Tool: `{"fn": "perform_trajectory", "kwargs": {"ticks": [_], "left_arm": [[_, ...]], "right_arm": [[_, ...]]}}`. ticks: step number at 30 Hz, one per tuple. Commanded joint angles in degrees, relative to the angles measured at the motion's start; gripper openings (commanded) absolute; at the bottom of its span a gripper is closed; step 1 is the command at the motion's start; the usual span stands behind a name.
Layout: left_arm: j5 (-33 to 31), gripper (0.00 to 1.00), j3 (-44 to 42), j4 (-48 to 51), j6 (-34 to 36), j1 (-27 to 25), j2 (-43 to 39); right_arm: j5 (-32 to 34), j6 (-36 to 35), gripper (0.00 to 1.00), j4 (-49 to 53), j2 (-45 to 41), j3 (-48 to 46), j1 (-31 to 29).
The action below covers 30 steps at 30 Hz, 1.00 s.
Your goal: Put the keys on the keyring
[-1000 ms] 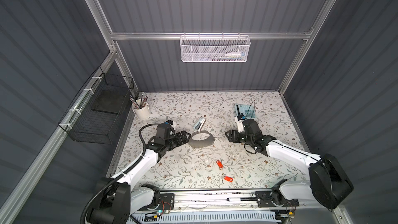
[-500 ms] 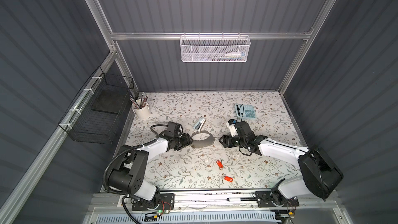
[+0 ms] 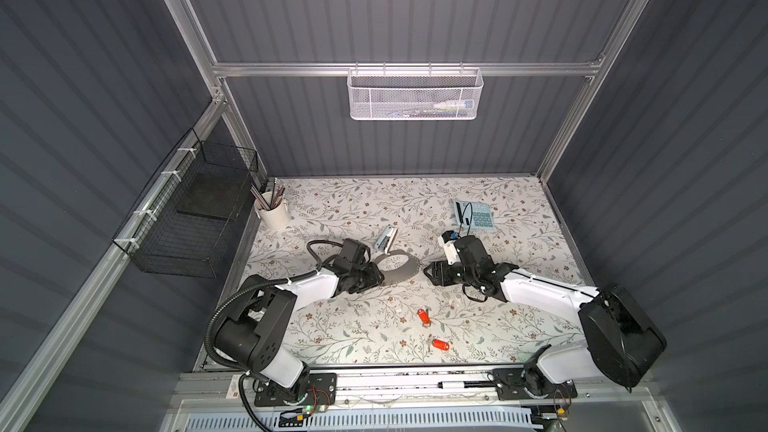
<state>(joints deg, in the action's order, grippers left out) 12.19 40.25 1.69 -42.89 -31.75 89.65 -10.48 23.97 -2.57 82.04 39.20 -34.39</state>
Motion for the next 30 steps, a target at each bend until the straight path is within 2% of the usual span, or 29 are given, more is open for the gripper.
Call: {"fn": "perform_trajectory", "kwargs": {"ticks": [1, 5, 10, 17, 21, 23, 28, 30], "left_arm": [[-0.9, 0.46, 0.6, 1.8, -2.7, -3.3, 2.8], [-1.0, 0.46, 1.7, 0.8, -4.4, -6.4, 4.4], [-1.4, 0.47, 1.6, 0.5, -4.7, -7.1, 2.9], [-7.7, 0.56, 2.7, 8.1, -1.9, -7.0, -6.4], [-14.4, 0.56, 3.5, 14.8, 0.5, -6.8, -12.2], [-15.2, 0.58, 3.2, 15.9, 1.6, -5.9, -15.3], [-17.7, 0.74, 3.0, 18.6, 3.9, -4.4, -22.2], [-19.7, 0.84, 2.7, 19.6, 4.4, -4.3, -24.2]], "right_arm": [[0.7, -0.4, 0.69, -0.7, -1.0, -1.3, -0.2], [0.8, -0.5, 0.69, -1.0, -1.4, -1.7, -0.2], [1.2, -0.9, 0.69, -1.0, -1.9, -2.1, -0.2], [0.3, -1.3, 0.67, 0.3, -1.1, -0.3, -1.2], [-0.7, -0.5, 0.65, 0.4, -0.1, 1.4, -3.0], [-1.2, 0.1, 0.64, 0.5, 1.0, 2.6, -4.3], [-2.4, 6.6, 0.58, 3.4, 6.9, 8.8, -7.0], [-0.7, 9.0, 0.58, 6.2, 9.3, 12.1, -8.7]]}}
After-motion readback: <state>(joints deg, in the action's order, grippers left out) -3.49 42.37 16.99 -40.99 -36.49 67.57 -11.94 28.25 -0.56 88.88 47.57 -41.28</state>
